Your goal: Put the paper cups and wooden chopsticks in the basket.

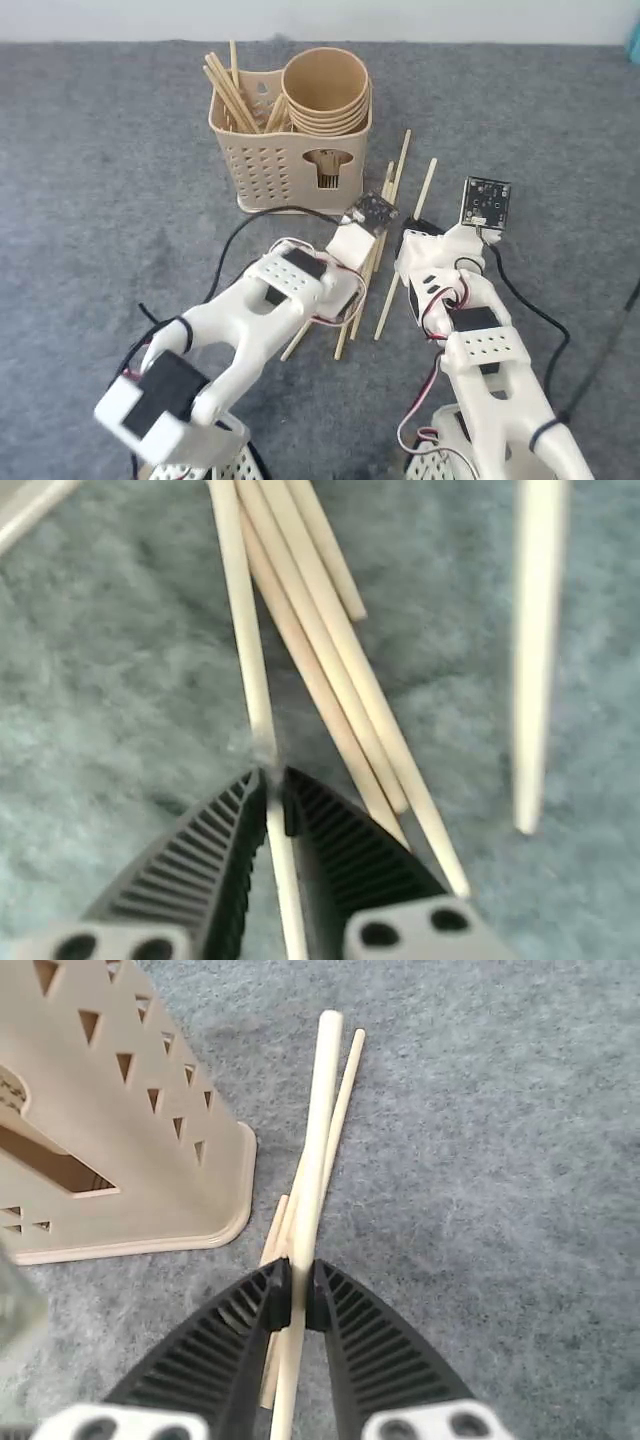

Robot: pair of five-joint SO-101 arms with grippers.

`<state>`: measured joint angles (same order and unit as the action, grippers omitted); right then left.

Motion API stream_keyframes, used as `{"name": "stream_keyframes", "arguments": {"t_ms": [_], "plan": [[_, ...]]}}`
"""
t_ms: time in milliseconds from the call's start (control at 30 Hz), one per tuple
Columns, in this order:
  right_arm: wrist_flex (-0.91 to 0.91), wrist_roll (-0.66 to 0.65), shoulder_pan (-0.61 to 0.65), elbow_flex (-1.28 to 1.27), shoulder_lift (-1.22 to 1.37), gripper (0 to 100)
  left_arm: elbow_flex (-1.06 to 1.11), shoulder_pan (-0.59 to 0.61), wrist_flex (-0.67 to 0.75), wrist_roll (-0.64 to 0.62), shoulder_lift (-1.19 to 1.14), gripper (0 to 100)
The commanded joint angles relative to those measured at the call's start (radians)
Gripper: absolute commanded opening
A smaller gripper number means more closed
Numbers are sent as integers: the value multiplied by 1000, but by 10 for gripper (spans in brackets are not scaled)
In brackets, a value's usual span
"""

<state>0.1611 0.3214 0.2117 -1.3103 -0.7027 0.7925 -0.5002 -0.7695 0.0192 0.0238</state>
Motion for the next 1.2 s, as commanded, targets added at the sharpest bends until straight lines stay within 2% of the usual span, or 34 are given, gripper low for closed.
{"name": "stream_keyframes", "arguments": {"t_ms": [0, 167, 400, 567, 700, 833, 1033, 1167], "plan": [[-19, -20, -15, 9, -1, 8, 104, -74, -20, 14, 189, 12], [-19, -20, -15, 9, -1, 8, 223, -74, -18, 14, 457, 12], [-19, -14, -15, 9, -5, 8, 371, 11, -18, 46, 783, 12], [-39, 35, -28, 8, -5, 8, 493, 149, 17, 155, 971, 12], [-93, 57, -56, 3, 2, 8, 596, 269, 91, 163, 1166, 12], [-93, 57, -56, 2, 4, 8, 641, 336, 89, 158, 1404, 12], [-88, 57, -56, 2, 5, 8, 763, 344, 80, 160, 1738, 13], [-88, 55, -56, 0, 5, 8, 796, 324, -11, 160, 1789, 16]]}}
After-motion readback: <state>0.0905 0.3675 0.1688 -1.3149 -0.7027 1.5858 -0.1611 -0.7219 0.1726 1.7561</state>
